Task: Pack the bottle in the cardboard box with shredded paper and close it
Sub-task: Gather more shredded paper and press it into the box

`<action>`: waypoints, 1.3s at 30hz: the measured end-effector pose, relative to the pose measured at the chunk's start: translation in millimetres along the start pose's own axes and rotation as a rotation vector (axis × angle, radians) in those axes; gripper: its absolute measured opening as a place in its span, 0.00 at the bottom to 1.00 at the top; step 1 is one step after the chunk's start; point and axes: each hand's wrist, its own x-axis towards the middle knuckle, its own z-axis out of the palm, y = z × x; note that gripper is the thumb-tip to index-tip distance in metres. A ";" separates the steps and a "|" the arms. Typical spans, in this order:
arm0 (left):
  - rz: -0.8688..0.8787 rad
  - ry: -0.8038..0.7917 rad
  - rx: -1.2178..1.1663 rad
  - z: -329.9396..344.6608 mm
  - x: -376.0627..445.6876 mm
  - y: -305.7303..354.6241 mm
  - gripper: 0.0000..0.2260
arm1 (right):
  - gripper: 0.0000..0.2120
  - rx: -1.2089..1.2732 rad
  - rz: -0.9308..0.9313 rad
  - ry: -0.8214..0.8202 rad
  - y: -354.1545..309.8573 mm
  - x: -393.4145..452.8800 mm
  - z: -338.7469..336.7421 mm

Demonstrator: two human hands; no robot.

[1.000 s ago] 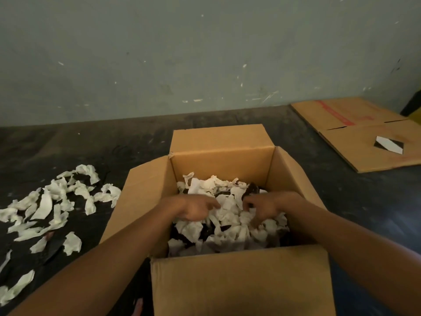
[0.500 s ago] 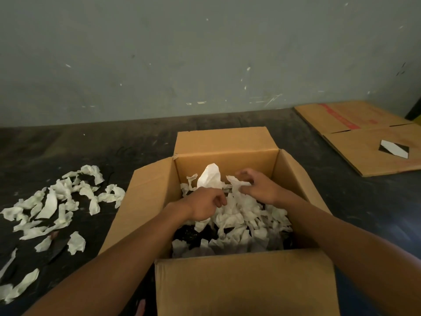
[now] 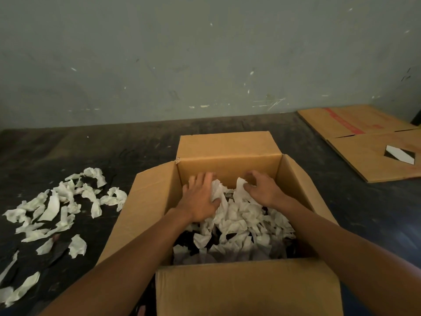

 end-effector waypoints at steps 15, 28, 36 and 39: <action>-0.359 -0.475 0.026 78.6 31.4 1.5 0.26 | 0.26 -0.503 0.043 -0.578 32.5 39.3 67.8; -0.321 -0.598 -0.043 111.7 50.1 -35.1 0.38 | 0.39 -0.378 0.025 -0.620 66.8 62.6 84.8; -0.254 -0.664 0.068 44.2 9.2 -18.8 0.41 | 0.37 -0.559 -0.001 -0.589 34.2 0.6 12.5; -0.115 -0.731 0.158 41.6 -10.8 -10.3 0.42 | 0.42 -0.626 -0.028 -0.727 35.1 -34.8 10.3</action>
